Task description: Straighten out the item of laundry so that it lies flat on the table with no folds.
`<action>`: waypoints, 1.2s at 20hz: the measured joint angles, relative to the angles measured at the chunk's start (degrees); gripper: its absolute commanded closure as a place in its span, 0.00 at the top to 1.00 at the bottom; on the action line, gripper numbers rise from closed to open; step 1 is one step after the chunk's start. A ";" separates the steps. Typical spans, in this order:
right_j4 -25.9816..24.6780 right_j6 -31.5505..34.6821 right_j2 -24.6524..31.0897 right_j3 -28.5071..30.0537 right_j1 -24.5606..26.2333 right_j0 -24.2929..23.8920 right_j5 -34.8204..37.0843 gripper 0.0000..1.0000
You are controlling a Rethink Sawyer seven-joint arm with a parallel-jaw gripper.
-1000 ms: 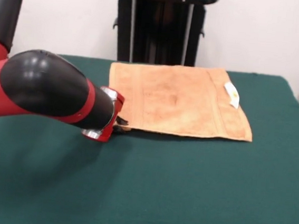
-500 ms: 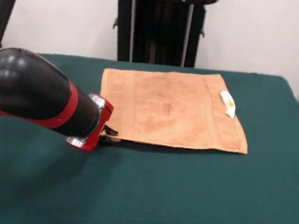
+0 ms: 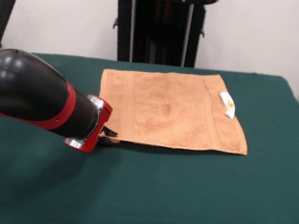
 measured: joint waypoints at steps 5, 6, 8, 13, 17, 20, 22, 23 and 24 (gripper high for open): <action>-0.01 -0.91 0.00 -0.05 0.03 0.00 0.05 0.00; -0.01 -1.25 0.00 -0.06 0.03 0.00 0.06 0.00; -0.01 -1.87 -0.01 -0.07 0.03 0.00 0.07 0.00; 0.02 -4.82 0.01 -0.12 0.00 -0.01 0.40 1.00; -0.01 -5.73 0.01 -0.13 -0.01 -0.01 0.52 1.00; -0.02 -6.65 0.00 -0.16 -0.01 -0.01 0.53 1.00; -0.04 -7.05 0.00 -0.16 -0.01 -0.02 0.54 1.00; -0.04 -7.16 0.00 -0.16 -0.01 -0.02 0.54 1.00; -0.04 -7.16 0.00 -0.16 -0.01 -0.02 0.54 1.00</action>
